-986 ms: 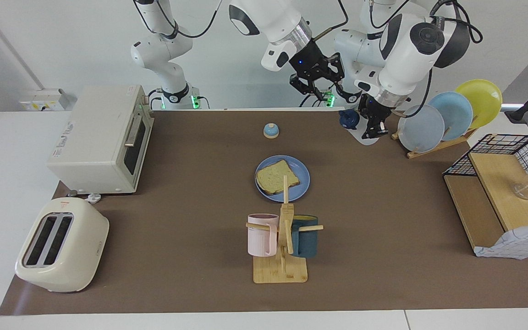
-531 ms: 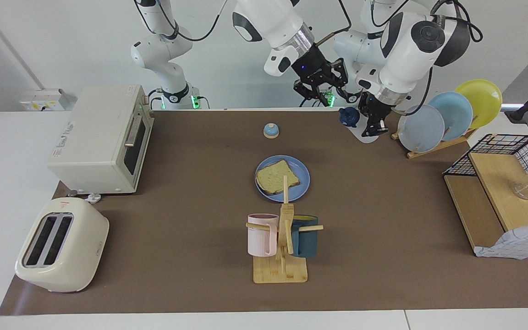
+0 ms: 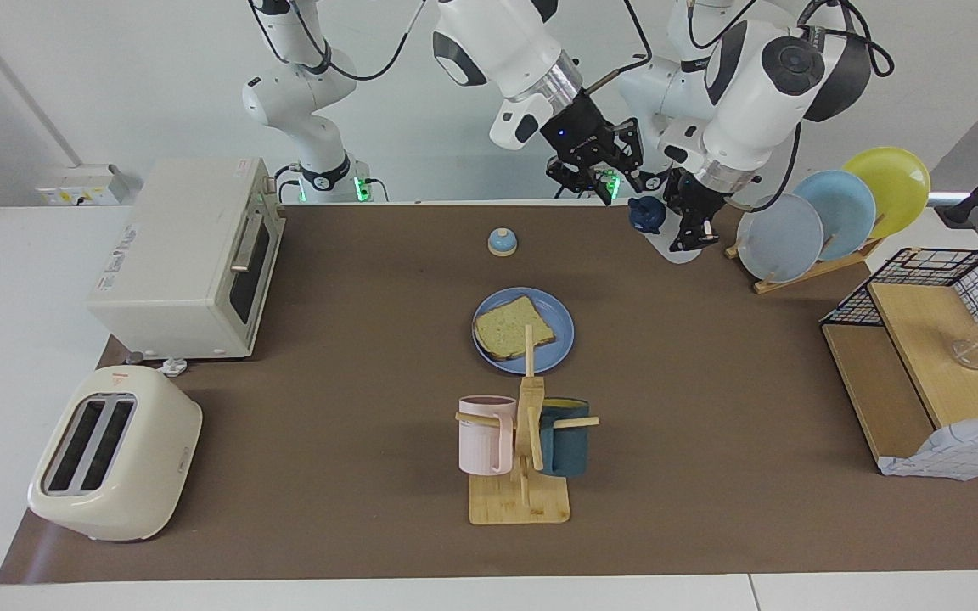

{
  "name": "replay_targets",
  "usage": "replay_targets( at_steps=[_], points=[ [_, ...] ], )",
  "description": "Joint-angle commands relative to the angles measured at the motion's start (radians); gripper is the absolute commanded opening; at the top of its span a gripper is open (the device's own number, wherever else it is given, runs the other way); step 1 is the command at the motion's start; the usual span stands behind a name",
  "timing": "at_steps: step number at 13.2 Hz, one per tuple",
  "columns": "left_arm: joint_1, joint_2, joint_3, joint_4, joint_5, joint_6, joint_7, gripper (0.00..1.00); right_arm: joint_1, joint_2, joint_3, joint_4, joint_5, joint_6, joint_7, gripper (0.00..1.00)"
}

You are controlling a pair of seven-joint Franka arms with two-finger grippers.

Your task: Put bread on plate and add seasoning

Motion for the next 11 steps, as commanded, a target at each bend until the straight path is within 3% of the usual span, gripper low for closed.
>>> replay_targets(
  at_steps=[1, 4, 11],
  points=[
    [-0.004, -0.031, -0.002, -0.029, 0.011, -0.003, 0.01, 0.0, -0.001, 0.009, 0.008, -0.012, 0.001, 0.045, 0.012, 0.47],
    [-0.004, -0.031, -0.002, -0.03, 0.008, -0.001, 0.01, 0.0, 0.0, 0.007, 0.007, -0.024, 0.001, 0.05, 0.011, 0.42],
    [-0.004, -0.031, -0.002, -0.03, 0.005, 0.002, 0.009, 0.0, 0.005, 0.01, 0.008, -0.033, -0.001, 0.061, 0.014, 0.41]
  ],
)
